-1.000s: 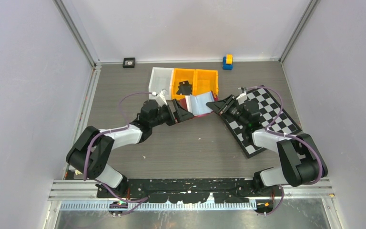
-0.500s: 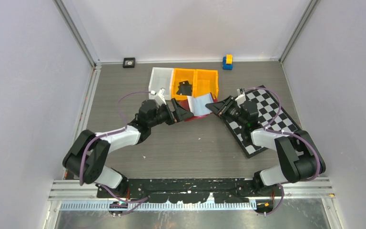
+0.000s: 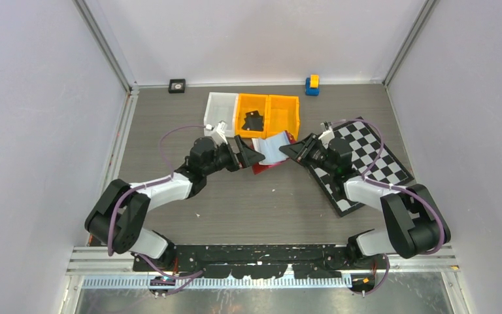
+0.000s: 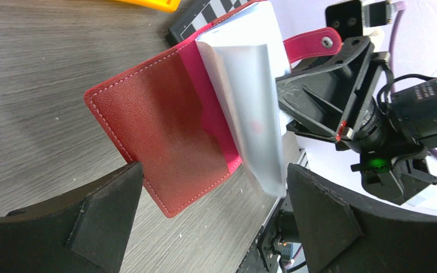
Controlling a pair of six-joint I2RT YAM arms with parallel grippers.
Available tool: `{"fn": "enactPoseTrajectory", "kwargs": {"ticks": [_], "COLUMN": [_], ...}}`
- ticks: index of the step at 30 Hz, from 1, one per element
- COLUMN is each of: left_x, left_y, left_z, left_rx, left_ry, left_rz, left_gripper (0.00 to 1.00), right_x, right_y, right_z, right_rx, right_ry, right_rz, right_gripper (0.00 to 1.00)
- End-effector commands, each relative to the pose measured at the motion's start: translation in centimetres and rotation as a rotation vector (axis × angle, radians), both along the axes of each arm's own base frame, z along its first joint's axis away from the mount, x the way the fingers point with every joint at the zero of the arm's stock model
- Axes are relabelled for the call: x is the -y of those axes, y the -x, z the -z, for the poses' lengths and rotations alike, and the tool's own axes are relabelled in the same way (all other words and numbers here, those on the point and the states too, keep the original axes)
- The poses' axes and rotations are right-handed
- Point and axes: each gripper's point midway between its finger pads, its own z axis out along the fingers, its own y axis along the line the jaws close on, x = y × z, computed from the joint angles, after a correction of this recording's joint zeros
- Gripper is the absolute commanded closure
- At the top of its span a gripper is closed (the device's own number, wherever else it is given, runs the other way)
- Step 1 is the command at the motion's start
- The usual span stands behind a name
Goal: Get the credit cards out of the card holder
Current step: Remove the credit card from the card holder.
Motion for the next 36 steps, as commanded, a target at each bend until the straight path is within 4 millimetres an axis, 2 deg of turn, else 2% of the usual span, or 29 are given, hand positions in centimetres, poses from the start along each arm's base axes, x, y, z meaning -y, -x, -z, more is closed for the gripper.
{"fn": "enactPoseTrajectory", "kwargs": {"ticks": [1, 8, 11, 15, 20, 24, 28, 32, 33, 35, 36], "left_x": [1.1, 0.3, -0.8, -1.9, -0.2, 0.6, 1.0, 0.9, 0.6, 0.1, -0.2], "left_y": [-0.6, -1.2, -1.4, -1.5, -1.1, -0.6, -0.1, 0.1, -0.1, -0.4, -0.6], "left_z": [-1.4, 0.0, 0.8, 0.7, -0.1, -1.9, -3.7, -4.4, -4.2, -3.8, -3.4], "left_rx": [0.002, -0.042, -0.068, -0.048, -0.032, 0.028, 0.092, 0.124, 0.125, 0.116, 0.103], "left_ry": [0.013, -0.049, -0.101, -0.130, -0.052, 0.032, 0.089, 0.089, 0.072, 0.027, -0.001], "left_rz": [0.030, -0.021, -0.083, -0.131, -0.046, 0.002, 0.040, 0.045, 0.032, 0.001, -0.017], "left_gripper": [0.00, 0.01, 0.03, 0.03, 0.04, 0.09, 0.37, 0.77, 0.84, 0.97, 0.99], "right_x": [-0.9, -0.7, -0.3, 0.2, -0.2, -0.8, -1.1, -1.0, -0.9, -0.5, -0.2], "right_y": [-0.5, -0.2, -0.2, 0.2, 0.5, 0.5, 0.3, 0.1, 0.0, -0.2, -0.4], "right_z": [-4.1, -4.3, -4.4, -5.3, -6.0, -6.1, -5.7, -5.0, -4.7, -4.1, -3.7], "right_rx": [0.140, 0.155, 0.164, 0.197, 0.219, 0.218, 0.201, 0.185, 0.177, 0.161, 0.150], "right_ry": [0.002, 0.031, 0.038, 0.035, -0.006, -0.043, -0.050, -0.031, -0.018, 0.010, 0.030], "right_rz": [-0.014, 0.001, 0.022, 0.046, 0.024, -0.007, -0.018, -0.013, -0.007, 0.016, 0.038], "right_gripper": [0.99, 1.00, 1.00, 1.00, 1.00, 1.00, 0.99, 0.99, 0.95, 0.71, 0.62]}}
